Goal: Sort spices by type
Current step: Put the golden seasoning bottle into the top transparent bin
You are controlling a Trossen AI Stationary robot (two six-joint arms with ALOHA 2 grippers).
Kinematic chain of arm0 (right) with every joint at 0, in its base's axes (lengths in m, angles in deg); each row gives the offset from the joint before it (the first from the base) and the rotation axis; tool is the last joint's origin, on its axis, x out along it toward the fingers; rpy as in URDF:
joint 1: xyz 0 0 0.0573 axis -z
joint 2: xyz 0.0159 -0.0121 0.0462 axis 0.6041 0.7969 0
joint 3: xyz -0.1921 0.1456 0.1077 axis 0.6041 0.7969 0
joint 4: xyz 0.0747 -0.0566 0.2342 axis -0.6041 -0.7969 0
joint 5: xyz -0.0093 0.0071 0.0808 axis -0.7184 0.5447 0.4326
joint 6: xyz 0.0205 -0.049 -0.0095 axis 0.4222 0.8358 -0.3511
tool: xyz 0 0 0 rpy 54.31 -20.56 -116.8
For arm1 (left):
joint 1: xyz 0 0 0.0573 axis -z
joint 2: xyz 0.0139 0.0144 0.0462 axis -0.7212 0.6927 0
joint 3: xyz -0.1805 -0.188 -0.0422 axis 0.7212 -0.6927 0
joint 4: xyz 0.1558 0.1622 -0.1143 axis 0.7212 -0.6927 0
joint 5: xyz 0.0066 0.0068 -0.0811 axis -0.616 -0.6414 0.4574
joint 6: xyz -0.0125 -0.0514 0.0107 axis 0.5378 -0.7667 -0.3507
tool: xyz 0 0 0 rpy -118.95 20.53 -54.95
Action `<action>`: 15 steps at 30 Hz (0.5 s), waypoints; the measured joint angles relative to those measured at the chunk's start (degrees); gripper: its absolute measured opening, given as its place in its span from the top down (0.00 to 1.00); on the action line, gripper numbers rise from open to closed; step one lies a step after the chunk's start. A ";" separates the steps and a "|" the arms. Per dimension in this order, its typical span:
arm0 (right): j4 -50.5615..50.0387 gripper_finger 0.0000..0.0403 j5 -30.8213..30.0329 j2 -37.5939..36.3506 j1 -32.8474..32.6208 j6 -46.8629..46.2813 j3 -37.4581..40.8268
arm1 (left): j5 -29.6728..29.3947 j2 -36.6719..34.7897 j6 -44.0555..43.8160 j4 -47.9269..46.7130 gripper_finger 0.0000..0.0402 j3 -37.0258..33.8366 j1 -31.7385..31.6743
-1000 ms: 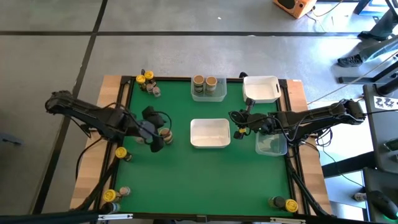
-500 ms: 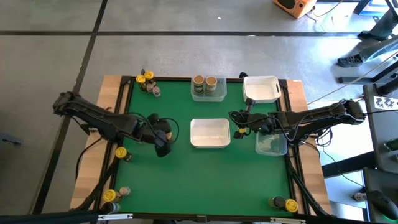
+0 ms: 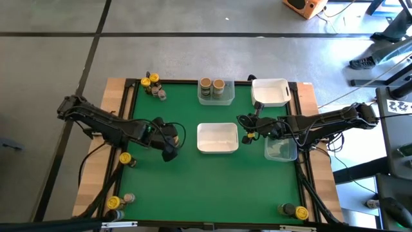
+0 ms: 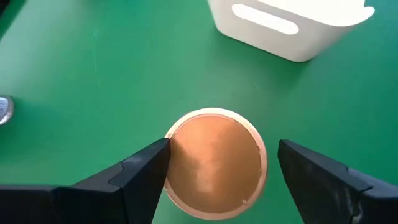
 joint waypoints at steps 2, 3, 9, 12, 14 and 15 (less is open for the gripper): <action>-0.02 0.96 0.00 -0.01 0.00 0.00 0.00 | -0.49 0.57 0.35 0.36 0.26 0.08 -0.32; -0.02 0.96 0.00 0.00 0.00 0.00 0.00 | -0.49 0.80 0.39 0.43 0.26 0.11 -0.33; -0.01 0.96 0.00 -0.01 0.00 0.00 0.00 | -0.11 1.95 0.07 0.95 0.26 0.15 -1.29; 0.00 0.96 0.14 -0.01 0.00 0.00 0.00 | 0.94 1.84 0.11 0.85 0.26 0.15 -1.29; 0.00 0.96 0.54 -0.01 0.00 0.00 0.00 | 1.80 1.08 0.10 0.80 0.26 0.15 -1.28; 0.00 0.96 0.67 -0.01 0.00 0.00 0.00 | 2.28 0.88 0.07 0.45 0.26 0.32 -1.28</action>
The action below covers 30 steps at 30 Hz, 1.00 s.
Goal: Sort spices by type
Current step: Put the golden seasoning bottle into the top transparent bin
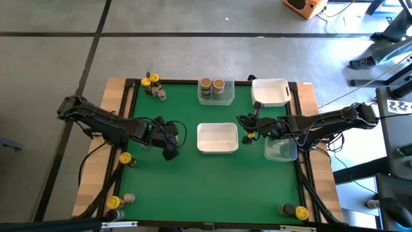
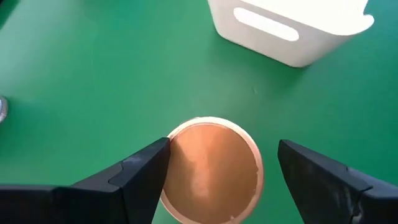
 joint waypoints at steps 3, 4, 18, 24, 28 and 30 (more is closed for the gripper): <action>0.23 0.96 0.35 0.01 0.00 0.00 0.00 | 1.19 -0.94 -0.11 -0.73 0.26 1.12 0.00; 0.47 0.96 0.35 0.01 0.00 -0.02 0.00 | 1.70 -1.24 -0.01 -1.29 0.26 1.54 0.00; 0.52 0.96 0.38 0.02 0.01 0.00 0.00 | -0.50 -2.28 2.67 -0.74 0.26 2.54 0.10; 0.55 0.96 0.38 0.02 0.00 0.00 0.00 | -0.77 -2.28 -0.37 -3.59 0.26 2.54 -1.31; 0.55 0.96 0.38 0.02 0.00 0.00 0.00 | -0.29 -2.28 0.95 -4.90 0.26 2.56 -1.25; 0.57 0.96 0.38 0.02 0.00 0.00 0.00 | -0.28 -2.28 0.04 -4.90 0.26 2.56 -1.29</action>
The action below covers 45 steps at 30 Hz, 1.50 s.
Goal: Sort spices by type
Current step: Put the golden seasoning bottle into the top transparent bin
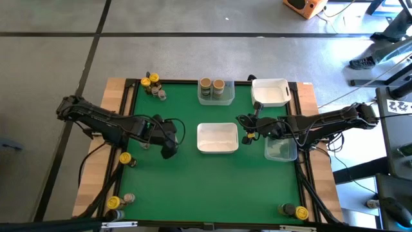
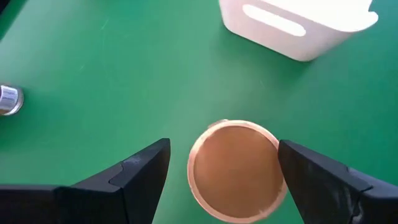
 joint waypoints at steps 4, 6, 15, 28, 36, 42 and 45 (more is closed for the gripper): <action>0.00 0.96 0.00 0.00 0.00 0.00 0.00 | 1.05 -0.04 -1.14 -0.80 0.26 0.04 0.00; 0.10 0.96 0.00 0.00 0.00 0.00 0.00 | 1.57 -0.04 -1.70 -0.83 0.26 0.04 0.02; 0.98 0.96 0.00 0.00 0.00 0.02 0.00 | 2.47 -0.09 -1.50 0.49 0.08 0.09 0.02; 0.90 0.96 0.00 0.02 0.00 0.02 0.00 | 2.77 1.32 -3.35 0.06 0.01 -0.39 0.55; 0.81 0.96 0.00 0.02 0.00 0.00 0.00 | 1.75 5.28 -0.31 -0.49 0.01 -0.46 0.52; 0.85 0.96 0.00 0.02 0.00 0.02 0.00 | 1.67 6.45 -1.55 1.30 0.01 -0.48 0.55; 0.88 0.96 0.00 0.02 0.00 0.00 0.00 | 1.77 7.17 -1.96 1.66 0.01 -0.48 0.44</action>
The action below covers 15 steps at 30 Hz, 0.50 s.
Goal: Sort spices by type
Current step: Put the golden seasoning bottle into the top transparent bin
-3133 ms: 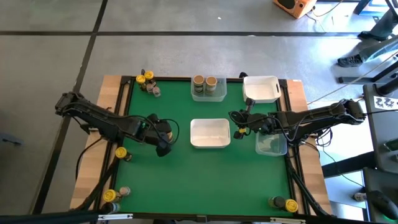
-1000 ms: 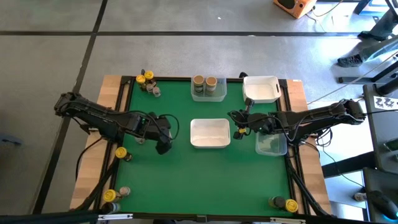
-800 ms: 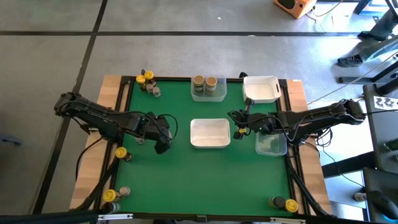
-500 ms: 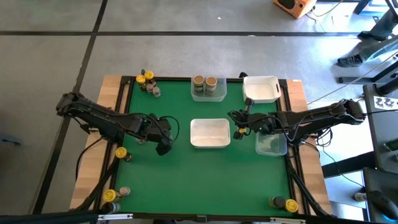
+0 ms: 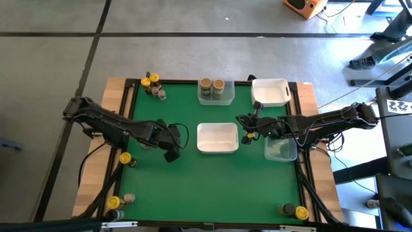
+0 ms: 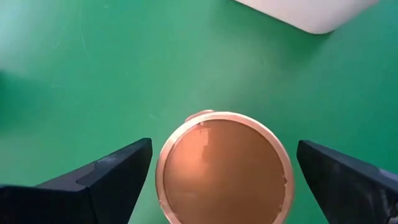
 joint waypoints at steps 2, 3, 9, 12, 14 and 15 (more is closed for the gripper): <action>0.00 0.96 0.00 0.00 0.00 0.01 0.00 | 0.57 0.67 -0.36 -0.10 0.01 0.00 -0.05; 0.02 0.96 0.00 0.00 0.00 0.00 0.00 | 1.10 0.95 -0.66 -0.28 0.01 -0.02 -0.07; -0.02 0.96 0.02 0.00 0.00 0.00 0.00 | 3.59 2.62 -1.35 -0.72 0.01 -0.02 -0.05; 0.03 0.96 0.01 0.00 0.00 0.01 0.00 | 3.69 3.49 -1.28 -0.92 0.01 -0.02 -0.28; 0.04 0.96 0.01 0.00 0.00 0.00 0.00 | 3.69 4.20 -1.19 -0.94 0.01 -0.02 -0.73; 0.03 0.96 0.01 0.00 0.00 0.01 0.00 | 3.69 4.47 -1.19 -0.96 0.01 -0.02 -1.02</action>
